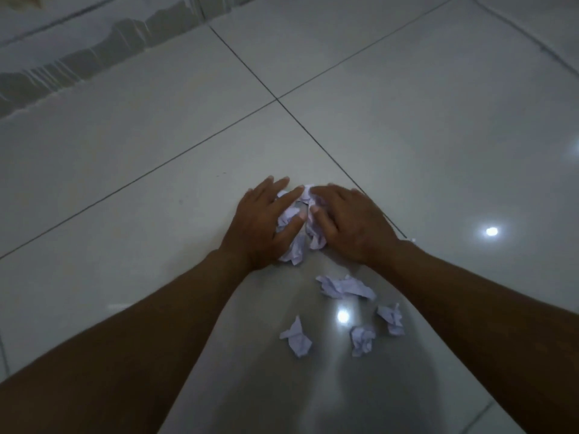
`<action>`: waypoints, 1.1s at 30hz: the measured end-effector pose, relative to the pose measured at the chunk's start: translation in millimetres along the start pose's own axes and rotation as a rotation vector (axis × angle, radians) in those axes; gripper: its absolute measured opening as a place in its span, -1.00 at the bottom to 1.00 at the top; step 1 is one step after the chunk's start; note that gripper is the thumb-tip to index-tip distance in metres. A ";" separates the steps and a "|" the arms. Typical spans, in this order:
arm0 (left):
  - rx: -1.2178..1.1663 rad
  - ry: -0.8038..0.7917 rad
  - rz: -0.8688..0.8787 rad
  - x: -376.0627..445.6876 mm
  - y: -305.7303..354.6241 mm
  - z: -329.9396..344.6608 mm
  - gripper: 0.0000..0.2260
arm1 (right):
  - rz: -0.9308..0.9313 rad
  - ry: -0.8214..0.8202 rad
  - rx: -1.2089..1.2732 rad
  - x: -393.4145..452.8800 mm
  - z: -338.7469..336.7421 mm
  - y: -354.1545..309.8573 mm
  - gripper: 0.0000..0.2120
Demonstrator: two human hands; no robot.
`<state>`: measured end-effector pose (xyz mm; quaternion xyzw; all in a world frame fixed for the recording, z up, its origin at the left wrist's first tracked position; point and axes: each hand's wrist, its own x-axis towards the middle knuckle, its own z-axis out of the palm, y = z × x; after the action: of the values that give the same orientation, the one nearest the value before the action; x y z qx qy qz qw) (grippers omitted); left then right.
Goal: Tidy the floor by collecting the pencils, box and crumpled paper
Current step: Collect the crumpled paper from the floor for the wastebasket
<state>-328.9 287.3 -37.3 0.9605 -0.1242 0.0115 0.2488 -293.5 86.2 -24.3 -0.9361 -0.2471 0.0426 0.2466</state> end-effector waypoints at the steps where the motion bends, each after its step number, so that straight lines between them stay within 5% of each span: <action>1: 0.002 0.005 0.030 -6.8 5.0 1.6 -0.49 | -0.006 0.011 0.057 -9.6 -6.0 -0.7 -0.55; 7: 0.152 -0.054 0.004 -42.5 24.6 -8.6 -0.31 | 0.067 0.271 -0.197 -66.9 -26.5 16.1 -0.62; 13: 0.150 -0.119 0.052 -51.6 41.4 7.7 -0.23 | 0.419 0.080 -0.171 -129.0 -14.5 11.6 -0.35; 20: 0.106 -0.113 0.108 -70.2 54.4 9.7 -0.19 | 0.129 0.155 -0.033 -144.1 1.1 -12.0 -0.47; 26: 0.174 -0.222 0.211 -98.0 47.5 8.7 0.04 | 0.240 0.128 -0.235 -170.0 7.5 -16.7 -0.25; 33: 0.152 -0.088 0.172 -93.1 42.0 20.6 -0.25 | 0.207 0.046 -0.101 -141.1 21.9 -18.8 -0.27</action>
<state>-430.1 263.6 -43.2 0.9620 -0.2156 -0.0001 0.1676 -429.6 41.8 -40.3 -0.9686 -0.1452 0.0339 0.1990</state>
